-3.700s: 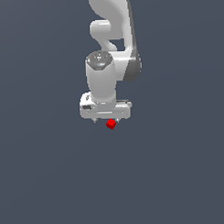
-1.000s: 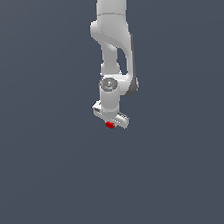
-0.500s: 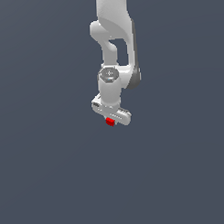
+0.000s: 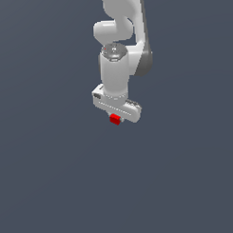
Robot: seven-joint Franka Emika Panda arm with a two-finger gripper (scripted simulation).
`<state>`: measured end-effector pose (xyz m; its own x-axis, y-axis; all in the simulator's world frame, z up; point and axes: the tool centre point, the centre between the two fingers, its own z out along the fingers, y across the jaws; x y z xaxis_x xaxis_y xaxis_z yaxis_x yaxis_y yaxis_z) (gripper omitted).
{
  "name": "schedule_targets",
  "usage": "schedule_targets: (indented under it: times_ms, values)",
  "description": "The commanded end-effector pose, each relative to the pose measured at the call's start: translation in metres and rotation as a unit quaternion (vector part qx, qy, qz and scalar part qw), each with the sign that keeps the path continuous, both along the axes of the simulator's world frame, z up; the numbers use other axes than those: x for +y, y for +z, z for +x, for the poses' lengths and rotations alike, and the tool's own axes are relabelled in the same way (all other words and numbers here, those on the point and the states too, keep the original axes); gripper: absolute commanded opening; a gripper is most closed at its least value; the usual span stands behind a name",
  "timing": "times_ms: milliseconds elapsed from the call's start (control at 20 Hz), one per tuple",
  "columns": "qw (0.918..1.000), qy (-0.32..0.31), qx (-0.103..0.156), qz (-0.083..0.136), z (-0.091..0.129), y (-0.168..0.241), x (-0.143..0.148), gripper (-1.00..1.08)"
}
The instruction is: Pick up the red cube and move it to a goal position.
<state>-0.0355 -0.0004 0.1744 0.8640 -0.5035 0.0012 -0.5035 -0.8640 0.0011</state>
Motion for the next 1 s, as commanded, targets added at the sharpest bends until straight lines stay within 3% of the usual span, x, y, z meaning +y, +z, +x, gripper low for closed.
schedule_targets:
  times_ms: [0,550,950]
  values:
    - [1.0000,0.000,0.000,0.000,0.006,0.026,0.001,-1.00]
    - [1.0000,0.000,0.000,0.000,0.036,0.130,0.007,-1.00]
    - [1.0000,0.000,0.000,0.001,0.051,0.175,0.010,-1.00]
